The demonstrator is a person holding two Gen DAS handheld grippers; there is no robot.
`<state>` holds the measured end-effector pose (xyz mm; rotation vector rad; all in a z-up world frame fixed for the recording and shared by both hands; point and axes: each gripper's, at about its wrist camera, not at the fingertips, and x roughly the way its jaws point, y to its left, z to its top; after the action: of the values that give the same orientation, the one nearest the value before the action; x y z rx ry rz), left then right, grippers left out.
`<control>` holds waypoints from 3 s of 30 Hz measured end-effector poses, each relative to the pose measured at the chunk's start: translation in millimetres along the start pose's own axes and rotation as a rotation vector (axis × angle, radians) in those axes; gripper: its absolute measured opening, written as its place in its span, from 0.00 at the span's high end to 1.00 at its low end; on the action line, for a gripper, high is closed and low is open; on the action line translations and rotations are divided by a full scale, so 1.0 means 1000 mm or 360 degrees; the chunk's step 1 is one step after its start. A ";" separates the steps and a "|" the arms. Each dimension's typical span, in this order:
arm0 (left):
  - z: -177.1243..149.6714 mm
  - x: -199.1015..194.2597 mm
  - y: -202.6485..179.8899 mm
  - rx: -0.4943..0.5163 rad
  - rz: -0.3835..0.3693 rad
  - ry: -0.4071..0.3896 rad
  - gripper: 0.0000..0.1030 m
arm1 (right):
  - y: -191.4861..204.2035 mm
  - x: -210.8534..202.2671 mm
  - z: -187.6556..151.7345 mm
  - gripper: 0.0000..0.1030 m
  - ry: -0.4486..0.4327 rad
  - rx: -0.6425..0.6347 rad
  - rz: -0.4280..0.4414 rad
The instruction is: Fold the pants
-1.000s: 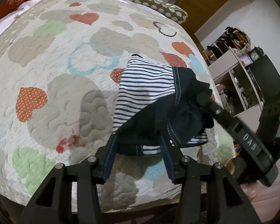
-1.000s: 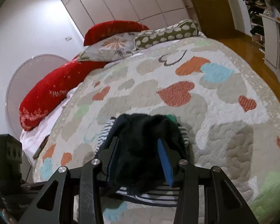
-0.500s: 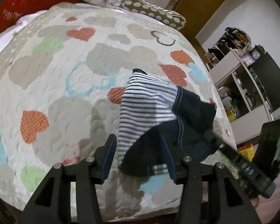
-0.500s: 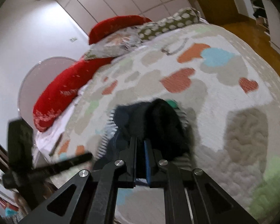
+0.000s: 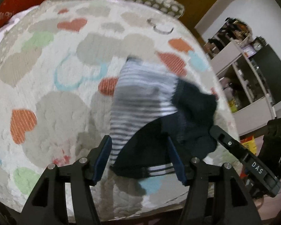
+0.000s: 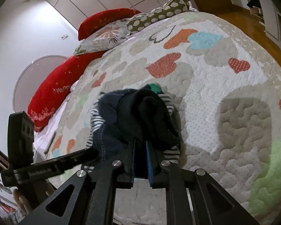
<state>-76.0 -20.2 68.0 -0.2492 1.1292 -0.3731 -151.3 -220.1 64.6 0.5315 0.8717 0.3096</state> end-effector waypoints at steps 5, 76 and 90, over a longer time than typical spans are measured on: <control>0.034 -0.006 -0.003 -0.0018 0.0055 -0.0068 0.41 | 0.013 -0.035 0.019 0.88 -0.0211 -0.0038 0.0059; -0.061 -0.093 -0.025 0.0180 0.0623 -0.0626 0.10 | 0.027 -0.030 -0.031 0.49 -0.0158 -0.0048 -0.0424; -0.065 -0.078 -0.027 0.0221 0.0629 -0.0521 0.10 | 0.024 -0.027 -0.035 0.47 -0.0140 -0.0025 -0.0445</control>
<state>-168.6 -13.6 116.2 0.0383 0.8010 -0.0536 -196.6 -201.9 77.3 0.3993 0.8455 0.0382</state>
